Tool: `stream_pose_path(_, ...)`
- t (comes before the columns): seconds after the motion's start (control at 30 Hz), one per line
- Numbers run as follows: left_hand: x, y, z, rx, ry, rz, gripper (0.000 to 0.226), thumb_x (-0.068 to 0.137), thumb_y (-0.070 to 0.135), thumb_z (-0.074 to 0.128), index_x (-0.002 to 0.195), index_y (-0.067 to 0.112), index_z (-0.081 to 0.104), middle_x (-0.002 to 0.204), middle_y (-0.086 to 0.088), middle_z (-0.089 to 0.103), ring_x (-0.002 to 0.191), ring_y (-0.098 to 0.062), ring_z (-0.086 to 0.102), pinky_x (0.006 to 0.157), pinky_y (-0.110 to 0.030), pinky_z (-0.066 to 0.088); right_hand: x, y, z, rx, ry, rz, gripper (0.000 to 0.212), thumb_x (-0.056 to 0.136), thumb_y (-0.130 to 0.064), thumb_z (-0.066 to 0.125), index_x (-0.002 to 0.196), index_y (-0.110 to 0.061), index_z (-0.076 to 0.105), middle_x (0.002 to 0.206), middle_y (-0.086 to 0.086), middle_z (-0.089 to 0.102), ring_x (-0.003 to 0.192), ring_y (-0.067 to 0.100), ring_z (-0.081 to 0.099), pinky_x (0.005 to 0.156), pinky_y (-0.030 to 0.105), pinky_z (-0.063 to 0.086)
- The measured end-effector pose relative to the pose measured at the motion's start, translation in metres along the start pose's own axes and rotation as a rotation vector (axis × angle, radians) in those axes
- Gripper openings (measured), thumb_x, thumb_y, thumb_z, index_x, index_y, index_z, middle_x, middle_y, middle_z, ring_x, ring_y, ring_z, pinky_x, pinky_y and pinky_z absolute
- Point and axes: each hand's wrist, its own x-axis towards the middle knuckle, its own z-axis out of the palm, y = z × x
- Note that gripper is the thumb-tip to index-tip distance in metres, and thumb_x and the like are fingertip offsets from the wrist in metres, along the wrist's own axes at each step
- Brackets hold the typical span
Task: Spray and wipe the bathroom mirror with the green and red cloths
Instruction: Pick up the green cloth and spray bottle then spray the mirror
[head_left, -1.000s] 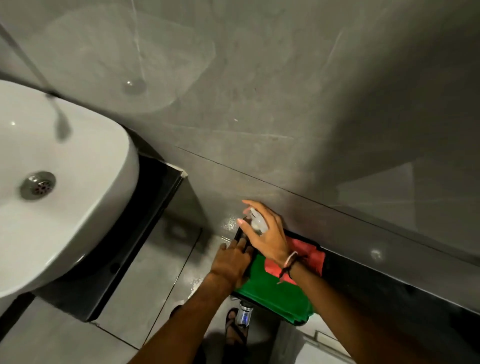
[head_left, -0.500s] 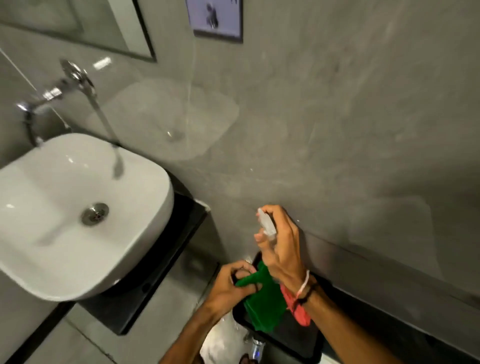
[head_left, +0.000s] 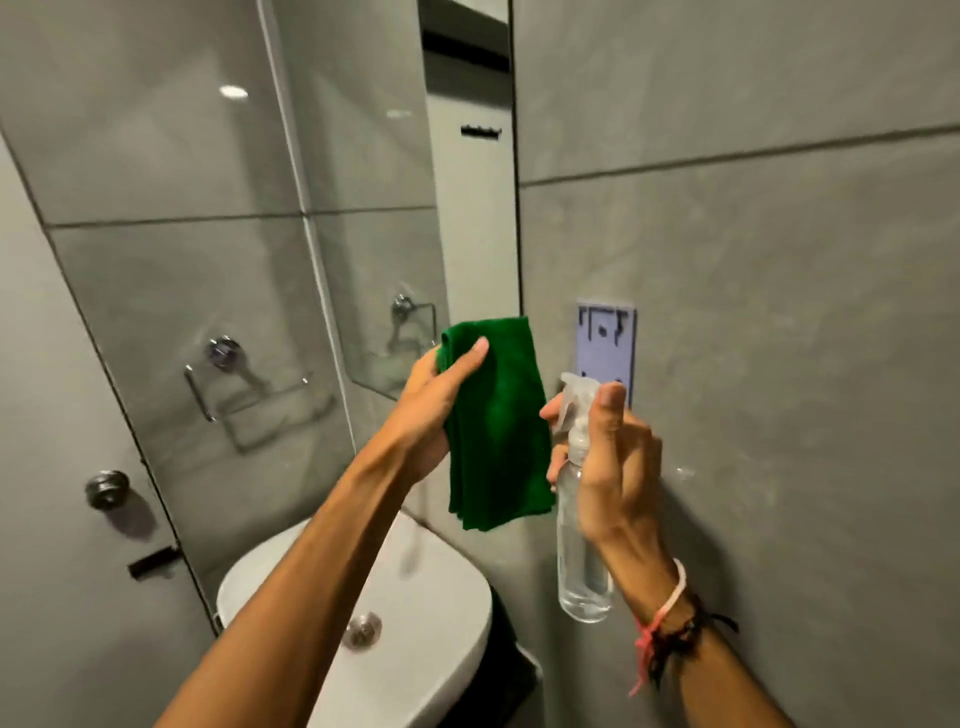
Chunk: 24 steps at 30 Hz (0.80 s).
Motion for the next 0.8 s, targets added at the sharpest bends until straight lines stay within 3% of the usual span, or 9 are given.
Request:
stream_pose_path(0.13, 0.015, 0.055, 0.004, 0.007, -0.005, 0.056, 0.036, 0.100, 0.023, 0.059, 0.126, -0.002, 0.060, 0.116, -0.021, 0.072, 0.104, -0.033, 0.070, 0.087, -0.042, 0.062, 0.034, -0.036, 0.010, -0.164, -0.012, -0.131, 0.102, 0.085, -0.083, -0.004, 0.062, -0.009, 0.061, 0.047, 0.009, 0.060, 0.048, 0.020, 0.062, 0.059, 0.041, 0.054)
stream_pose_path(0.2, 0.017, 0.071, 0.006, -0.020, -0.030, 0.080, 0.027, 0.100, 0.024, 0.058, 0.118, 0.004, 0.064, 0.106, -0.015, 0.076, 0.098, -0.028, 0.074, 0.083, -0.040, 0.065, 0.045, -0.050, 0.010, -0.195, 0.001, -0.177, 0.102, 0.086, -0.083, -0.005, 0.059, -0.009, 0.060, 0.049, 0.006, 0.061, 0.049, 0.022, 0.064, 0.059, 0.042, 0.056)
stream_pose_path(0.27, 0.017, 0.078, 0.008, -0.042, -0.051, 0.085, 0.021, 0.100, 0.024, 0.058, 0.112, 0.009, 0.067, 0.097, -0.009, 0.079, 0.091, -0.023, 0.077, 0.076, -0.036, 0.065, 0.044, -0.056, 0.008, -0.205, -0.007, -0.218, 0.101, 0.086, -0.083, -0.005, 0.059, -0.012, 0.062, 0.050, 0.003, 0.061, 0.048, 0.015, 0.063, 0.057, 0.035, 0.055)
stream_pose_path(0.37, 0.016, 0.080, 0.009, -0.068, -0.056, 0.091, 0.021, 0.101, 0.024, 0.057, 0.113, 0.011, 0.068, 0.102, -0.011, 0.079, 0.095, -0.024, 0.077, 0.079, -0.037, 0.065, 0.028, -0.053, 0.002, -0.240, -0.031, -0.244, 0.098, 0.087, -0.082, -0.003, 0.051, -0.013, 0.056, 0.044, 0.000, 0.057, 0.046, 0.011, 0.060, 0.055, 0.023, 0.048)
stream_pose_path(0.47, 0.014, 0.077, 0.013, -0.086, -0.064, 0.090, 0.020, 0.101, 0.022, 0.056, 0.112, 0.010, 0.068, 0.104, -0.012, 0.077, 0.094, -0.025, 0.076, 0.084, -0.040, 0.064, 0.005, -0.038, -0.008, -0.236, -0.029, -0.187, 0.100, 0.087, -0.084, 0.004, 0.062, -0.012, 0.068, 0.049, -0.007, 0.058, 0.050, 0.014, 0.064, 0.061, 0.027, 0.053)
stream_pose_path(0.6, 0.007, 0.062, 0.019, -0.113, -0.070, 0.052, 0.020, 0.101, 0.020, 0.056, 0.113, 0.008, 0.067, 0.101, -0.013, 0.076, 0.088, -0.024, 0.076, 0.080, -0.039, 0.065, -0.036, -0.010, -0.027, -0.293, -0.033, -0.060, 0.100, 0.085, -0.087, 0.006, 0.059, -0.010, 0.065, 0.048, 0.003, 0.061, 0.046, 0.016, 0.064, 0.059, 0.035, 0.054)
stream_pose_path(0.8, -0.005, 0.033, 0.026, -0.126, -0.080, -0.021, 0.024, 0.100, 0.021, 0.059, 0.117, 0.006, 0.066, 0.096, -0.011, 0.078, 0.089, -0.024, 0.077, 0.081, -0.040, 0.064, -0.082, 0.022, -0.053, -0.347, -0.034, 0.071, 0.095, 0.084, -0.088, 0.015, 0.062, -0.010, 0.065, 0.044, 0.005, 0.059, 0.048, 0.023, 0.065, 0.057, 0.035, 0.055)
